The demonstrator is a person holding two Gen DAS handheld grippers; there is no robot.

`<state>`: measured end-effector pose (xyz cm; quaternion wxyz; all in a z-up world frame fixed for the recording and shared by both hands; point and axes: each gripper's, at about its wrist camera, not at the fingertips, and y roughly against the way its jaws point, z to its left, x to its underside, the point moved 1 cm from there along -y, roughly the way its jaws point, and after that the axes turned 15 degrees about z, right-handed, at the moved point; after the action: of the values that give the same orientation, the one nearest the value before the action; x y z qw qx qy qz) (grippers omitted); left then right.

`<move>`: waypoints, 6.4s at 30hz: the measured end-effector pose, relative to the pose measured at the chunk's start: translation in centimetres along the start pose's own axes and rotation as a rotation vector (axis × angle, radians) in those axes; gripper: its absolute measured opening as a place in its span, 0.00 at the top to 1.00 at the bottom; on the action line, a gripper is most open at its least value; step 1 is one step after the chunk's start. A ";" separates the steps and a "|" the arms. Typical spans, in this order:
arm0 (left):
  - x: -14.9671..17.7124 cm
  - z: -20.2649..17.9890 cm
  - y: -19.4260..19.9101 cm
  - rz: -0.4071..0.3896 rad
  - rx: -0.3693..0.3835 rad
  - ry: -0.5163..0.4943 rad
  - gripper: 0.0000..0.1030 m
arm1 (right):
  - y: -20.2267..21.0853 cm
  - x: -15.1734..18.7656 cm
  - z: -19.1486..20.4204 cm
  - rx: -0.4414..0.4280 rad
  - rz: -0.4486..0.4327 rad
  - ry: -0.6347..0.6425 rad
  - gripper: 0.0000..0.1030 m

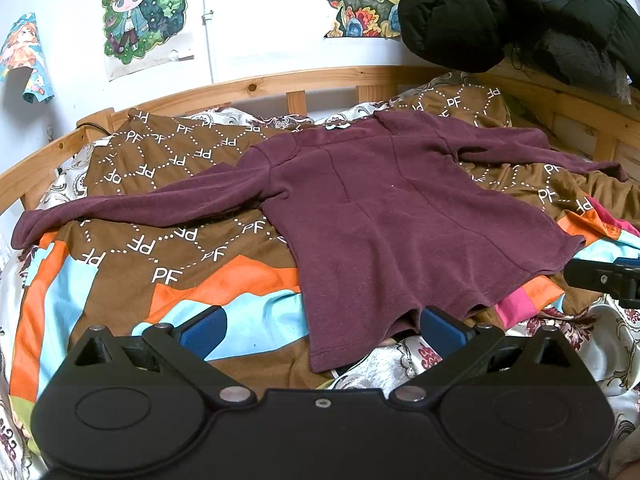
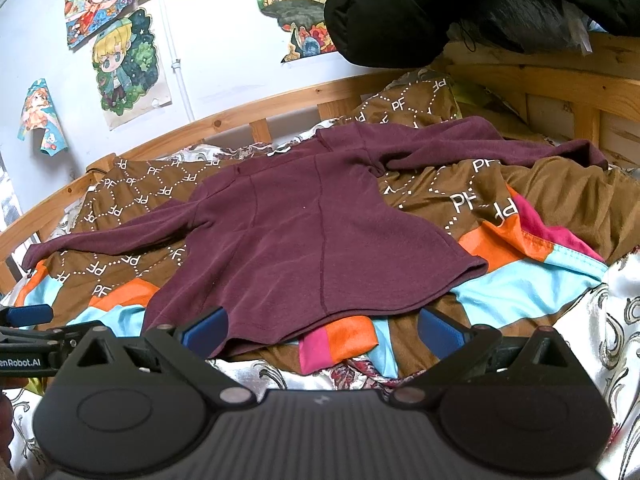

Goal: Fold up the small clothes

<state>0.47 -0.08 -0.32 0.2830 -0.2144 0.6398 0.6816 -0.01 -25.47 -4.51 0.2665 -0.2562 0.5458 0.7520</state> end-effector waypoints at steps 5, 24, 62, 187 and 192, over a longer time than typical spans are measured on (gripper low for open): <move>0.0 0.0 0.0 0.000 0.000 0.000 0.01 | 0.0 0.0 0.0 -0.002 0.000 -0.001 0.00; 0.1 0.2 -0.3 0.009 0.002 0.005 0.01 | 0.0 0.0 -0.1 0.000 0.005 -0.006 0.00; -20.3 -3.0 -17.8 0.196 -0.074 -0.022 0.01 | -6.8 -15.7 -16.1 0.403 -0.154 -0.323 0.00; -15.1 1.1 -22.0 0.278 0.023 -0.006 0.02 | -21.4 -19.1 -7.2 0.382 -0.163 0.350 0.91; -14.9 1.3 -22.5 0.292 0.025 0.034 0.01 | -22.6 -18.4 -7.8 0.415 -0.076 0.346 0.91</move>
<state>26.55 0.03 -7.41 0.1727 -0.1271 0.6775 0.7036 29.48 -29.28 -9.63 0.2439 -0.3412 0.7155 0.5587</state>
